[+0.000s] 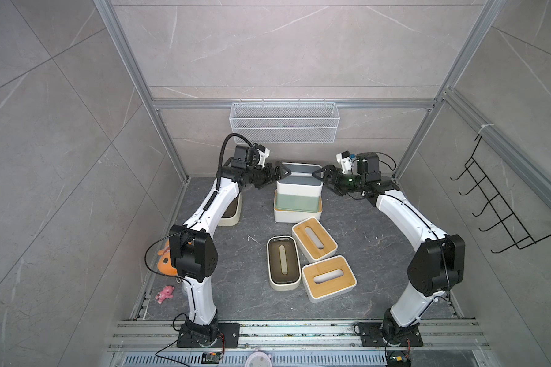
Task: Stack the tissue boxes
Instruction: Adjust the tissue box on the tissue box, then pick up the tissue box from the center of the board.
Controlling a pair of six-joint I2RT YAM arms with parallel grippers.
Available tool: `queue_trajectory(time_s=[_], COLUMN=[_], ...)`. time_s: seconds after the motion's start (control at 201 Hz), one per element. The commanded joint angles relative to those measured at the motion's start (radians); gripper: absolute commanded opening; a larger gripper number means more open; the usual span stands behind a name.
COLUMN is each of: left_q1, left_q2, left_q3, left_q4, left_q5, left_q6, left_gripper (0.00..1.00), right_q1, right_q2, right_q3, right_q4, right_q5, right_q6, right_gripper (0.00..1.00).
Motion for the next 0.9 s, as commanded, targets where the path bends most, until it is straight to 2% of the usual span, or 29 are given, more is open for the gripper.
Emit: queue_trajectory(time_s=[0.0, 0.155, 0.444, 0.748, 0.897], left_q1=[-0.001, -0.001, -0.002, -0.001, -0.001], left_q2=[-0.061, -0.153, -0.421, -0.682, -0.785], left_q3=[0.039, -0.021, -0.331, -0.637, -0.773], left_q4=[-0.033, -0.046, 0.039, 0.053, 0.045], left_q5=[-0.101, -0.211, -0.319, -0.313, -0.284], left_q6=[0.003, -0.009, -0.088, -0.096, -0.084], left_gripper=[1.00, 1.00, 1.00, 1.00, 1.00], right_q1=[-0.003, -0.011, -0.021, -0.021, -0.019], right_q2=[-0.051, -0.123, -0.252, -0.404, -0.520], right_q3=[0.018, -0.023, -0.165, -0.377, -0.540], right_q4=[-0.031, -0.028, -0.021, -0.117, -0.198], right_q5=[0.065, 0.115, 0.145, 0.223, 0.275], right_q6=[-0.002, 0.002, 0.005, -0.031, -0.061], right_gripper=[1.00, 1.00, 1.00, 0.99, 0.98])
